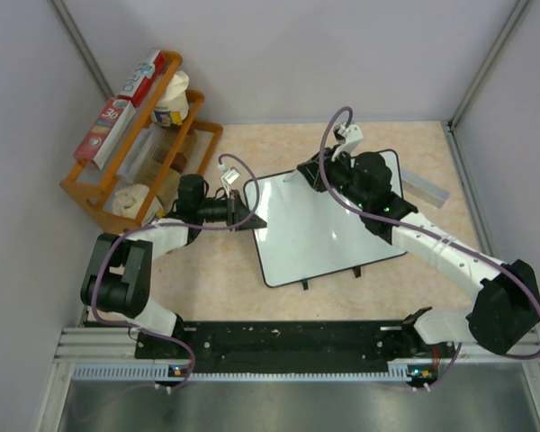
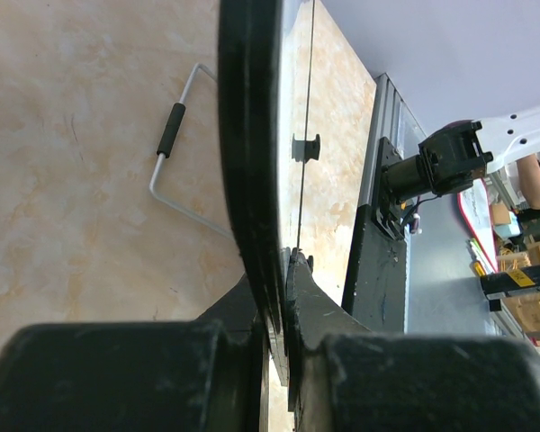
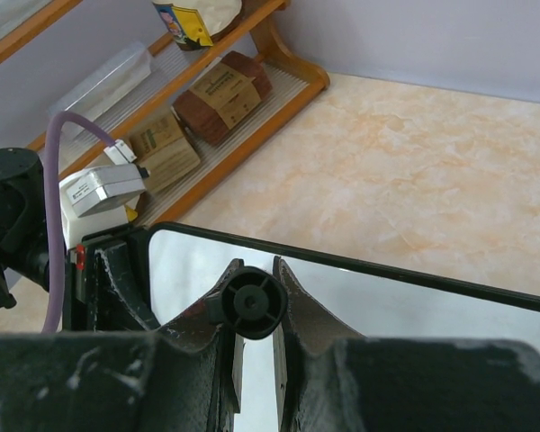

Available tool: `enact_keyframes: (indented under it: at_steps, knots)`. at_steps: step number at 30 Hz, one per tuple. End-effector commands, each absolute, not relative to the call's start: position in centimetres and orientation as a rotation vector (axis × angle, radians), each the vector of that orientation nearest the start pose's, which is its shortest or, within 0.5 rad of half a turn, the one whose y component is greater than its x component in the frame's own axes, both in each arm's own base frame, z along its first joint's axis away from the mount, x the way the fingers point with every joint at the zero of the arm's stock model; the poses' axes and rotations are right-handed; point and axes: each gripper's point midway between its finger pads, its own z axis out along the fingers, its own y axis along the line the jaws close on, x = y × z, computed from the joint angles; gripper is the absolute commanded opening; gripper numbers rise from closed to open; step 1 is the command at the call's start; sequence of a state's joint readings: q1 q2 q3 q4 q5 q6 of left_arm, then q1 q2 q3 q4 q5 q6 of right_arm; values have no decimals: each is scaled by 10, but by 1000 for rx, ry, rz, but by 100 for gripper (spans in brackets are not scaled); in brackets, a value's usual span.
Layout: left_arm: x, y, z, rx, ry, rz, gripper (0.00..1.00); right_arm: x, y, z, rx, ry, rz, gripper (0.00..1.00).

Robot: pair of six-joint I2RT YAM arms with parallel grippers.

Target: Write a sentence on the whiteboard

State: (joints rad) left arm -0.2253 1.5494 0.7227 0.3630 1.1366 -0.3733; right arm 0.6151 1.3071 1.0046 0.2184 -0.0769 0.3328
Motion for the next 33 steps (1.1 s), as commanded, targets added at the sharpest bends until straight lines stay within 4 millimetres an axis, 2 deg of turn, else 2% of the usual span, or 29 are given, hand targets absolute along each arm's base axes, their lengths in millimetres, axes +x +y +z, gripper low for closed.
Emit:
enact_keyframes:
  at_steps: [1,15,33]
  knots:
    - [291,-230,96,703,1998,-1295,0,351,290,320,-318,1611,806,0]
    - [291,-230,96,704,2000,-1296,0,344,300,308,-364,1641,855,0]
    - [292,-230,93,697,2014,-1292,0,341,285,292,-334,1676,795,0]
